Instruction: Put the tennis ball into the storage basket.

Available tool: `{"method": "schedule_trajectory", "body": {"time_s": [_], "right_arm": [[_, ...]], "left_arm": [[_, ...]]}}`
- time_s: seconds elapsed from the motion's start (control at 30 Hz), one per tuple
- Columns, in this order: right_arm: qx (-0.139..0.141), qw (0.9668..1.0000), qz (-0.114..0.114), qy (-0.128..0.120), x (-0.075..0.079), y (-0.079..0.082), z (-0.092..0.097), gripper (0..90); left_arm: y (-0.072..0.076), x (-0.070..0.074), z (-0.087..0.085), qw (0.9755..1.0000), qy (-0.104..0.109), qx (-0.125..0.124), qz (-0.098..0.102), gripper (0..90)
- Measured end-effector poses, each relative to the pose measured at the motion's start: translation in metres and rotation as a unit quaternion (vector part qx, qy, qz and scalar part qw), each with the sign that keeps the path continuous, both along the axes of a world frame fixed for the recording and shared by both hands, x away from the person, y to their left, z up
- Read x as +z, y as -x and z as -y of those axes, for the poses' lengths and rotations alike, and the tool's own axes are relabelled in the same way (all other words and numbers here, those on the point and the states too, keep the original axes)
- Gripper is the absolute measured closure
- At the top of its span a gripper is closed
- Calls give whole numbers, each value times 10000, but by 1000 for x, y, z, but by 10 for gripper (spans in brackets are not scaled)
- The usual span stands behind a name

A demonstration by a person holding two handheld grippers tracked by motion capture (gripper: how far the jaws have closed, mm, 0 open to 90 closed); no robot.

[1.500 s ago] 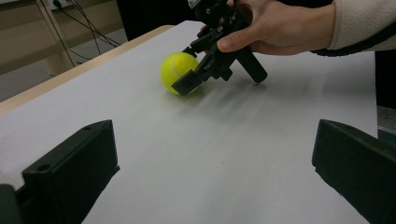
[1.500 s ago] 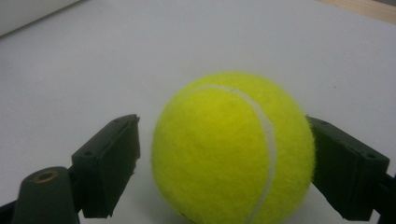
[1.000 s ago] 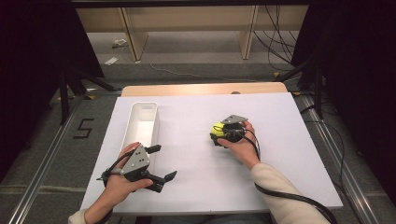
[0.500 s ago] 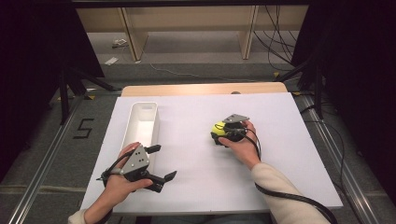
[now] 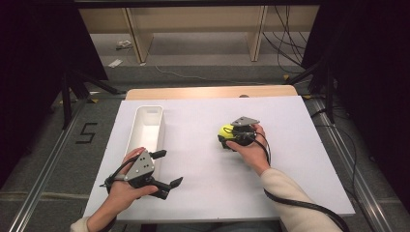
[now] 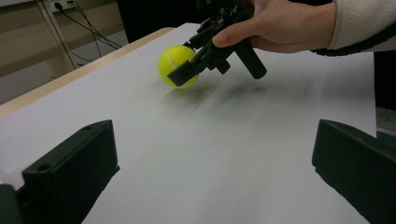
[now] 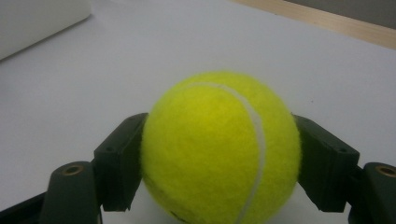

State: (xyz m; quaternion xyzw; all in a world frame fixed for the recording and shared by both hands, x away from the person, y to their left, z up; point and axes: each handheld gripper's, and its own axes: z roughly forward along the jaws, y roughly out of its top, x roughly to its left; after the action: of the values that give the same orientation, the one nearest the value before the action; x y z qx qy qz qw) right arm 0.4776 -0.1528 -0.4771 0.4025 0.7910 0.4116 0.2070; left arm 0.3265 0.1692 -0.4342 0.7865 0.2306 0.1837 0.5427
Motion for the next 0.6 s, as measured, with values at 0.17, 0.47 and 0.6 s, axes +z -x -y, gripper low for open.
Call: {"method": "schedule_trajectory", "body": {"time_s": [0.17, 0.47, 0.6], "right_arm": [[18, 10000, 27, -14, 2, 0, 0, 262], [57, 9999, 59, -67, 6, 2, -1, 263], [48, 9999, 75, -91, 8, 2, -1, 263]], "left_arm": [[0, 0, 0, 10000, -2, -4, 4, 0], [0, 0, 0, 10000, -4, -2, 3, 0], [0, 0, 0, 10000, -7, -5, 4, 0]]}}
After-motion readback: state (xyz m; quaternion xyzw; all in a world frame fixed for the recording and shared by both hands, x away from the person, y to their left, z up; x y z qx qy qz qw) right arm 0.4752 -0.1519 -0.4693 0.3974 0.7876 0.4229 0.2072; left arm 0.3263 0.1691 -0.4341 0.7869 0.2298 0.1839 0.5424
